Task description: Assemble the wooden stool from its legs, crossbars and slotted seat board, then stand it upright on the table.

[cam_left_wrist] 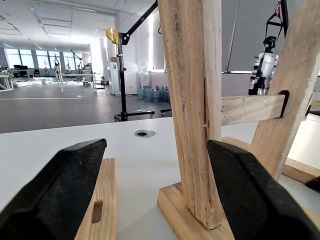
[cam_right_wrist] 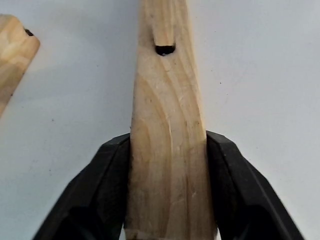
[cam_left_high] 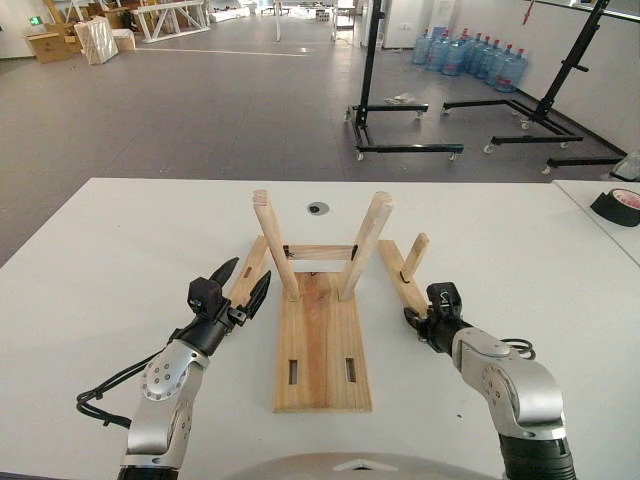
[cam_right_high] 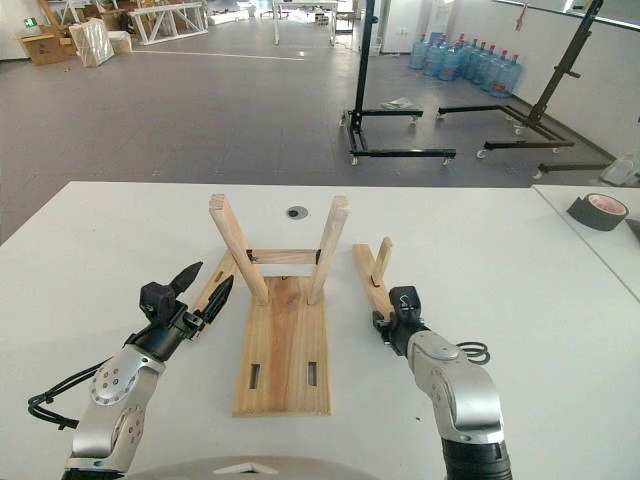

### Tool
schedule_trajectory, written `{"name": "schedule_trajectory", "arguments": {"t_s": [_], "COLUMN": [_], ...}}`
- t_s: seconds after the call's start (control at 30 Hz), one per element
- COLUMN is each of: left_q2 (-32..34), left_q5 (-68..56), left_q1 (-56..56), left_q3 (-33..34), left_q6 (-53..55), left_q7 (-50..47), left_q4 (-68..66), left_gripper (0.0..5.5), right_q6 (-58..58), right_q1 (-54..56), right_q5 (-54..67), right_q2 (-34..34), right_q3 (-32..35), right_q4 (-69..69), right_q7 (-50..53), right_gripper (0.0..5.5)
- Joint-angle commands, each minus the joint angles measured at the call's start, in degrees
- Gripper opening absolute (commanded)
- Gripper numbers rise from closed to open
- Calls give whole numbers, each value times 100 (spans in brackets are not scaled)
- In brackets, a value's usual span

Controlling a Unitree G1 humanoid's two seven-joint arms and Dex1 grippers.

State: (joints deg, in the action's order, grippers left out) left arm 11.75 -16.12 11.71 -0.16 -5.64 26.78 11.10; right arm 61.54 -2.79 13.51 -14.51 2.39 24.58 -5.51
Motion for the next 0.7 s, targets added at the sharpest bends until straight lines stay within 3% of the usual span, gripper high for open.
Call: {"name": "schedule_trajectory", "arguments": {"t_s": [0.03, 0.13, 0.27, 0.33, 0.4, 0.5, 0.7], "left_q2": [27, 69, 240, 456, 801, 1055, 1299], "left_q5": [-176, -744, -2677, -3510, -4626, -5678, -6588], "left_q1": [-73, -62, 42, 57, 125, 55, -121], "left_q3": [-22, -58, 121, 272, 392, 562, 622], "left_q6": [111, 438, 1516, 2056, 2750, 3387, 4086], "left_q7": [136, 466, 1267, 1644, 2114, 2222, 2059], "left_q4": [30, 265, 860, 1020, 1408, 1711, 1850], "left_gripper": [368, 368, 368, 368, 368, 368, 368], "right_q6": [-426, -1179, -2530, -2781, -2217, -1351, -646], "right_q1": [-39, 495, 1815, 2218, 2204, 1928, 1101], "right_q5": [-85, 166, 462, 1235, 2664, 4620, 6594], "right_q2": [-100, -85, -599, -575, -673, -826, -1143], "right_q3": [-53, 485, 1541, 1948, 1828, 1745, 1152], "right_q4": [-397, -588, -1451, -1199, -232, 621, 1242], "right_q7": [-175, -413, -771, -1243, -2156, -2672, -2992], "right_gripper": [203, 203, 203, 203, 203, 203, 203]}}
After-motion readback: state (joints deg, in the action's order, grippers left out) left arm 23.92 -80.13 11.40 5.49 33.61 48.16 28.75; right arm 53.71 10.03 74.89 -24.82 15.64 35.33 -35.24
